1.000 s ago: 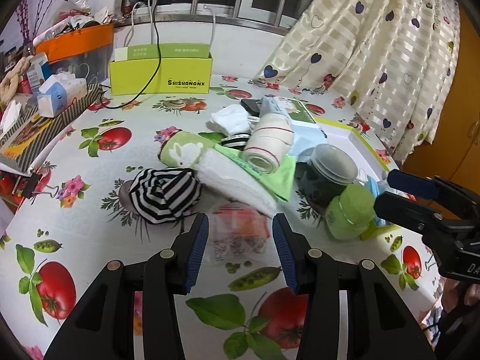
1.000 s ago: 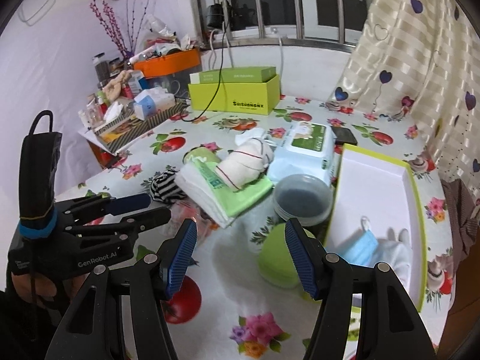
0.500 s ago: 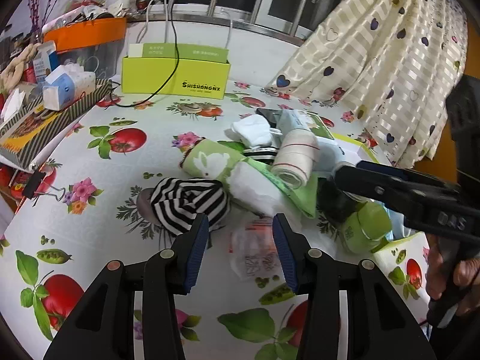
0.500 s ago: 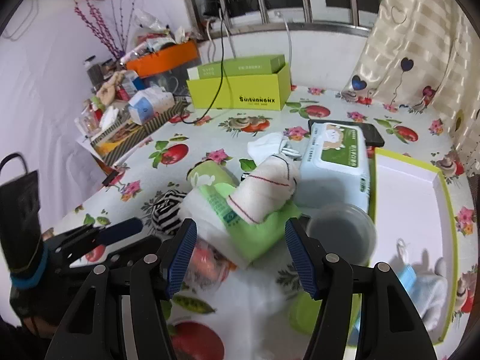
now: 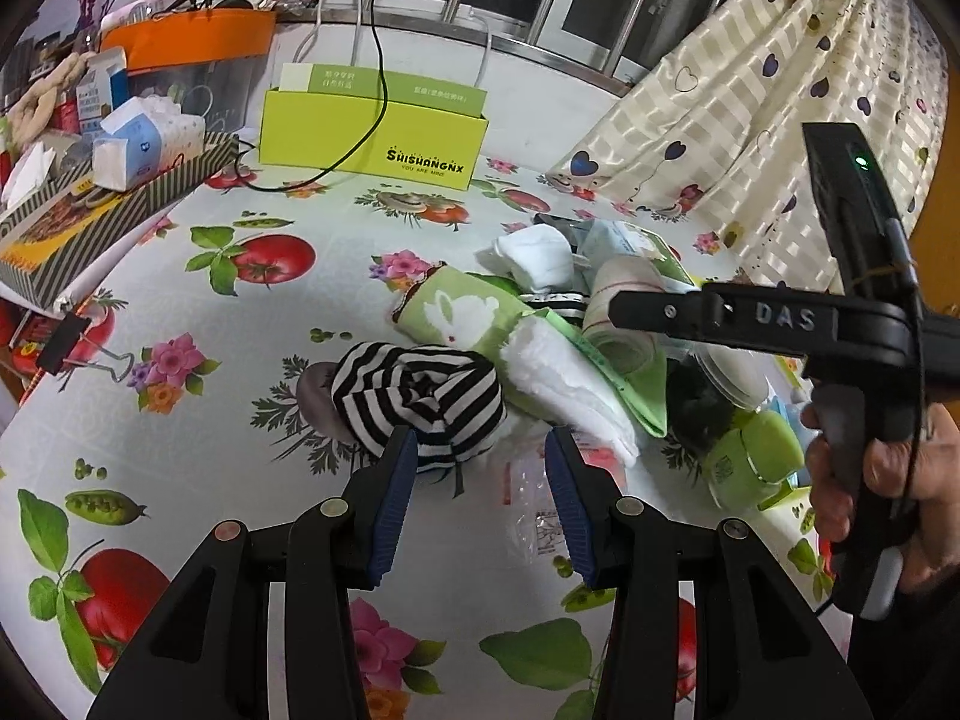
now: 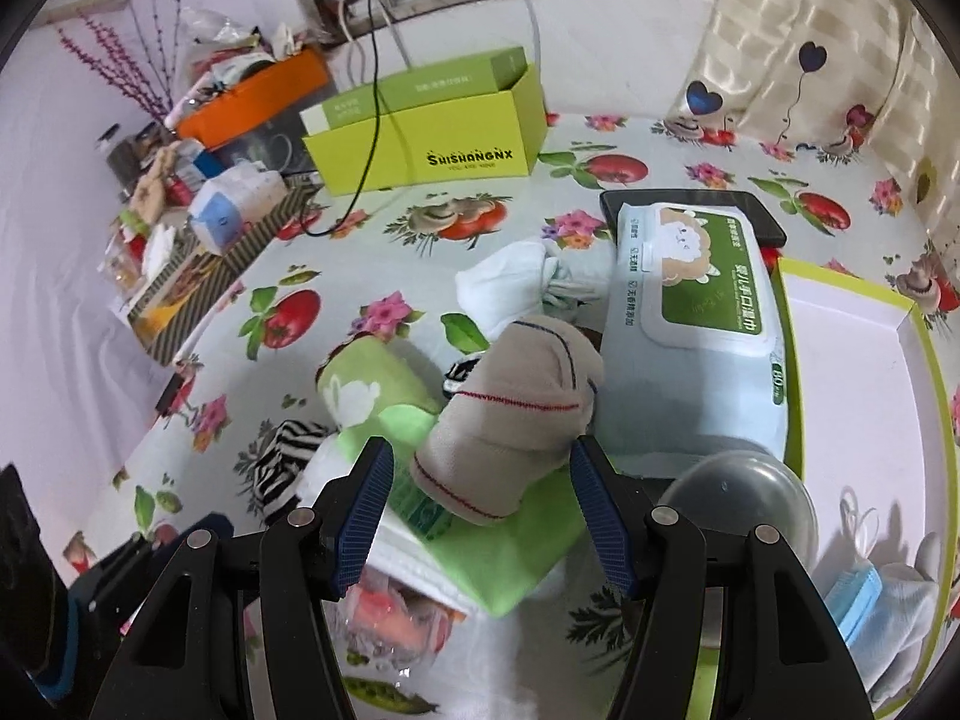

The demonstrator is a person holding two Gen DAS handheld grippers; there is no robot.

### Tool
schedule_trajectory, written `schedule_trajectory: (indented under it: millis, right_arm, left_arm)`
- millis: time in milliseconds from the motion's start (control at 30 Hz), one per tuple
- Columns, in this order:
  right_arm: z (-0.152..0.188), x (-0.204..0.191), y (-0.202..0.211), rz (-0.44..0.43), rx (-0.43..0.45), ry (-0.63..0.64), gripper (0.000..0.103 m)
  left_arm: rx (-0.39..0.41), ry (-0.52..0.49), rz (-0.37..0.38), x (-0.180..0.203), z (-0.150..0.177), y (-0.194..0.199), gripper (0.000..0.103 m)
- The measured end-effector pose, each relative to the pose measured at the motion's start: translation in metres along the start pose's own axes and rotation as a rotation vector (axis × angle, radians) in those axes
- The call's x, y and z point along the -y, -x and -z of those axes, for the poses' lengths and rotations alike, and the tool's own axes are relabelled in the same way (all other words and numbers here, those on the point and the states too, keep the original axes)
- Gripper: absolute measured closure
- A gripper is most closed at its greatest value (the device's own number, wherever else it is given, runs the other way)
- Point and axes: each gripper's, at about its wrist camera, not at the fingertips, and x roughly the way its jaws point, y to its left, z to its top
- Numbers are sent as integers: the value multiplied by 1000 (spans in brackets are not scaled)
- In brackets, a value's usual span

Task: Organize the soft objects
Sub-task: 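Grasp the white bandage roll with the right tool, then lift the bandage roll with the right tool while the left tool grasps the plastic bag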

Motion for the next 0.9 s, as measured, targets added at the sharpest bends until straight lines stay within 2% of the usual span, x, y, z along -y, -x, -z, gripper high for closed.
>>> schedule_trajectory:
  millis: [333, 400, 467, 700, 900]
  right_arm:
    - [-12, -2, -17, 41, -14, -4, 42]
    - [-14, -2, -20, 53, -16, 6, 45]
    - [-15, -1, -23, 71, -18, 11, 65]
    - [-12, -3, -15, 75, 4, 73, 67]
    - [-7, -8, 15, 37, 76, 101, 69]
  left_arm:
    - [-20, 3, 31, -2, 5, -6, 57]
    - [-24, 2, 36, -1, 6, -7, 57]
    - [-28, -1, 46, 0, 7, -7, 57]
    - [-34, -13, 77, 7, 9, -6, 57]
    - [-47, -35, 85, 14, 10, -9, 57]
